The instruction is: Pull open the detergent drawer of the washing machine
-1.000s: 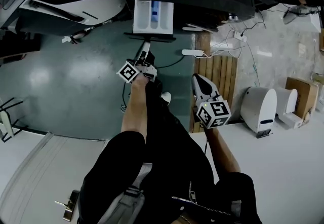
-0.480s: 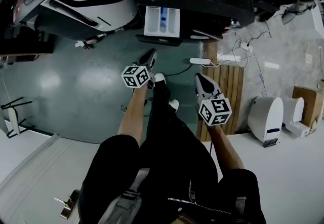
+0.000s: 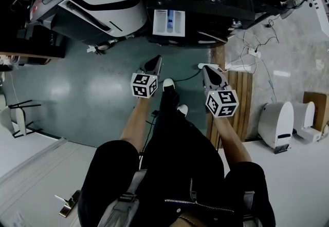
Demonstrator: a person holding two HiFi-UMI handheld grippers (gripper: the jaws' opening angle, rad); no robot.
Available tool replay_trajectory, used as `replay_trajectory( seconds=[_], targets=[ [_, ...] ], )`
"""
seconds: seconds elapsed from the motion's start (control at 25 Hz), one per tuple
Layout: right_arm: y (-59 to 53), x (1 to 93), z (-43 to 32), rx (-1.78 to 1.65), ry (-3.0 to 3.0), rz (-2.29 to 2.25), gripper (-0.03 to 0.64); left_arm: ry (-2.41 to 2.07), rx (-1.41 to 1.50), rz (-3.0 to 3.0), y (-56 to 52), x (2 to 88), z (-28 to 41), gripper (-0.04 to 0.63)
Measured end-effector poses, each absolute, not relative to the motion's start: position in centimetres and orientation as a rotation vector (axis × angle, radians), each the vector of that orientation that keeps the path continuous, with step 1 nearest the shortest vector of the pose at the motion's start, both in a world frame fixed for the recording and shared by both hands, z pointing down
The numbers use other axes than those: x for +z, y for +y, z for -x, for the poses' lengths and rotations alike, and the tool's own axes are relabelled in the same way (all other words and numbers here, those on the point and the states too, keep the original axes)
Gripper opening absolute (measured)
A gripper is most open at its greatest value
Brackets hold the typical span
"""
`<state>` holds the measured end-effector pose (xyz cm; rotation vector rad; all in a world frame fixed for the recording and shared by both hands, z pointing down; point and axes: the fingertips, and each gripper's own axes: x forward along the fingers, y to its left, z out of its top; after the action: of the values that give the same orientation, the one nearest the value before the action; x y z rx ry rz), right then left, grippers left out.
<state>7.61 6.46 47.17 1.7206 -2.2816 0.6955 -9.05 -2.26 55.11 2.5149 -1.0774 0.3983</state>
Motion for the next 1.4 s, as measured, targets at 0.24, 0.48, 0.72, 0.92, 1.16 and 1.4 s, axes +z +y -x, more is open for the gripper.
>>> replay_trajectory(
  seconds=[0.24, 0.48, 0.72, 0.92, 1.16, 1.4],
  targets=[
    [7.4, 45.3, -8.5, 0.649, -2.319, -1.754, -0.002, -1.102, 0.438, -2.616, 0.2, 50.7, 8.2, 0.02],
    [8.3, 43.2, -7.8, 0.564, -2.36, -1.743, -0.003, -1.144, 0.426, -2.672, 2.1, 46.7, 8.1, 0.02],
    [8.4, 39.6, -8.2, 0.42, -2.409, -1.74, -0.005, -1.222, 0.353, -2.707, 2.8, 42.2, 8.5, 0.02],
    [8.3, 37.6, -8.2, 0.357, -2.441, -1.751, -0.006, -1.249, 0.332, -2.752, 2.8, 39.1, 8.8, 0.021],
    [8.7, 36.6, -8.6, 0.309, -2.445, -1.77, -0.007, -1.26, 0.322, -2.774, 3.3, 38.0, 8.9, 0.021],
    [9.1, 36.5, -8.7, 0.28, -2.435, -1.765, -0.008, -1.266, 0.308, -2.758, 3.8, 38.1, 9.2, 0.021]
  ],
)
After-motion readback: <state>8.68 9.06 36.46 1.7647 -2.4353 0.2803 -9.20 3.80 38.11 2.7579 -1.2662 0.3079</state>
